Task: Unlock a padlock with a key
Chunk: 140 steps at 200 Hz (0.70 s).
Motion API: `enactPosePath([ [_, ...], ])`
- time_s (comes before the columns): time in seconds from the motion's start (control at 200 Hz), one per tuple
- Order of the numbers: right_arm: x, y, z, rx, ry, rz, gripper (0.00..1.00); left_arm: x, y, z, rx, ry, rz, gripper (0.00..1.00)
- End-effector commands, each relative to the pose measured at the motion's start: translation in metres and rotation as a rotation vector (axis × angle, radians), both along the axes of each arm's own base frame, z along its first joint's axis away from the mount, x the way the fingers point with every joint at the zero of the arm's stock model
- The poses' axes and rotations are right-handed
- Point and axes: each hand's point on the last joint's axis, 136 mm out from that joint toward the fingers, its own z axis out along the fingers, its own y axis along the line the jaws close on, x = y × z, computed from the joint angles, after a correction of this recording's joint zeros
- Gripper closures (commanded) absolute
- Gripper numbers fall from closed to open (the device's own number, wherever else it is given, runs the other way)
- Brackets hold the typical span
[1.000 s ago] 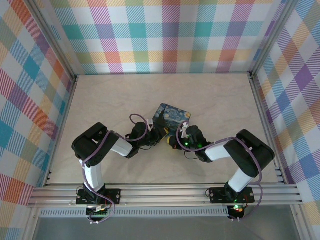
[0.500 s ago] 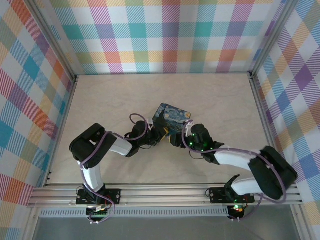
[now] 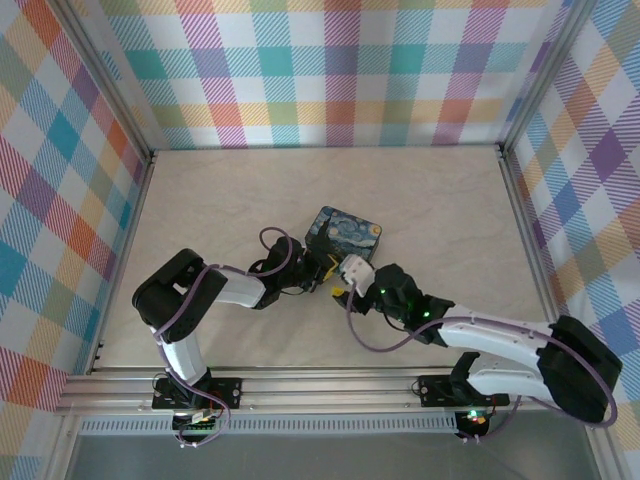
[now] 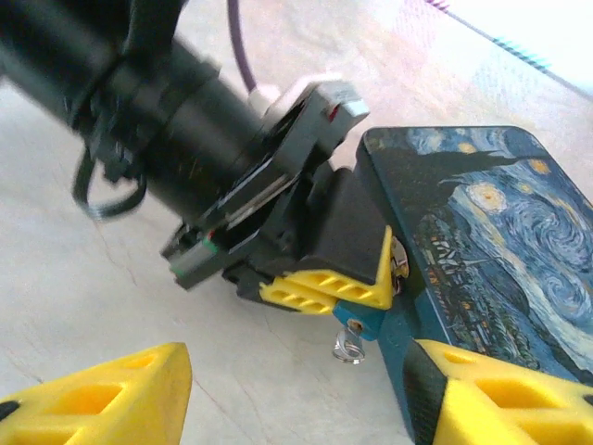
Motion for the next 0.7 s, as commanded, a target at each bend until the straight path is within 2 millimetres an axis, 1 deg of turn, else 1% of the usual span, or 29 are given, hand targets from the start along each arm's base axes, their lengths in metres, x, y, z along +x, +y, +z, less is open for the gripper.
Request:
enactPosePath([
  [0.0,0.018,-0.003,-0.003,-0.229,-0.243,0.037,0.38,-0.003,-0.005,0.01,-0.036,0.037,0.011,1.0],
  [0.085,0.024,-0.001,-0.013,-0.307,-0.284,0.056,0.38,-0.004,-0.004,0.009,-0.039,0.046,0.017,1.0],
  [0.125,0.026,0.0,-0.017,-0.329,-0.298,0.062,0.41,-0.004,-0.004,0.009,-0.041,0.049,0.017,1.0],
  [0.18,0.028,0.003,-0.021,-0.347,-0.309,0.073,0.41,-0.004,-0.005,0.01,-0.045,0.048,0.017,1.0],
  [0.385,0.035,0.01,-0.038,-0.373,-0.299,0.089,0.47,-0.004,-0.005,0.013,-0.046,0.044,0.016,1.0],
  [0.565,0.043,0.014,-0.044,-0.367,-0.283,0.083,0.55,-0.005,-0.005,0.014,-0.047,0.044,0.014,1.0],
  [0.695,0.048,0.013,-0.045,-0.366,-0.276,0.071,0.62,-0.006,-0.005,0.013,-0.048,0.044,0.011,1.0],
])
